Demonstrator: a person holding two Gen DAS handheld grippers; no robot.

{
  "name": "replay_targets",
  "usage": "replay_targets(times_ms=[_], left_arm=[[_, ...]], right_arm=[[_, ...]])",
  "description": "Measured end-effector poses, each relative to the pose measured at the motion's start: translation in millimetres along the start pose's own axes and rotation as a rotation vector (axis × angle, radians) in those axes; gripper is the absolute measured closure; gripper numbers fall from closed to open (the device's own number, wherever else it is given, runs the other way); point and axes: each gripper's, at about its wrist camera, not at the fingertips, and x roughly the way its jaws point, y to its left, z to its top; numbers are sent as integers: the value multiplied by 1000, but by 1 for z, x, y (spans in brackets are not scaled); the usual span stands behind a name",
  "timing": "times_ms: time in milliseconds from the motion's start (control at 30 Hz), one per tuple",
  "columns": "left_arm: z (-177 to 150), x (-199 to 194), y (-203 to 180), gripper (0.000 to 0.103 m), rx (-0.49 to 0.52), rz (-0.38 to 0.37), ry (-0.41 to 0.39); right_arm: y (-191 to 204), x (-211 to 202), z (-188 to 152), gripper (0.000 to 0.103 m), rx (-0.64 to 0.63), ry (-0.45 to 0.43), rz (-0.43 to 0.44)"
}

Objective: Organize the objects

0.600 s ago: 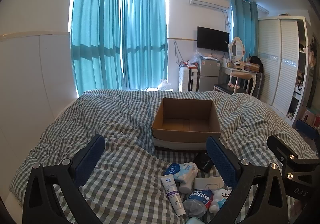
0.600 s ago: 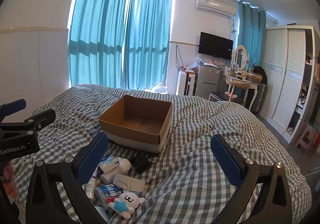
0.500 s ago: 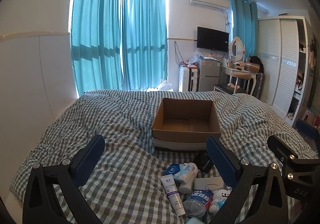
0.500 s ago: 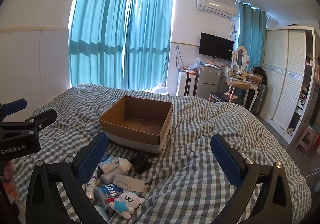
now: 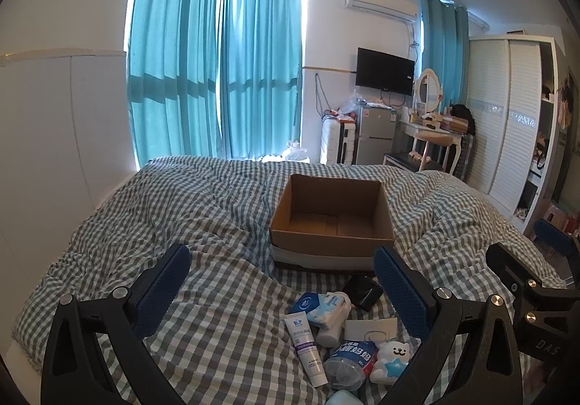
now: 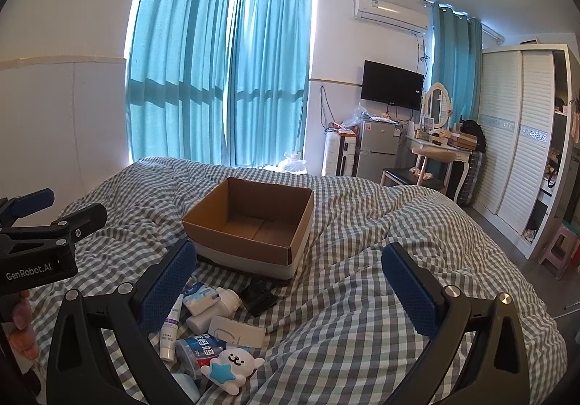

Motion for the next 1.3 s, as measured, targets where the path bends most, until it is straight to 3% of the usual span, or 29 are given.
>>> replay_targets(times_ms=[400,833,1067,1300], left_arm=[[-9,8,1,0,10,8,43],[-10,4,2,0,0,6,23],[-10,0,-1,0,26,47,6],[-8,-8,2,0,14,26,4]], right_arm=[[7,0,-1,0,-27,16,41],[7,0,-2,0,-24,17,42],[5,-5,1,0,-24,12,48],[5,-14,3,0,-37,1,58]])
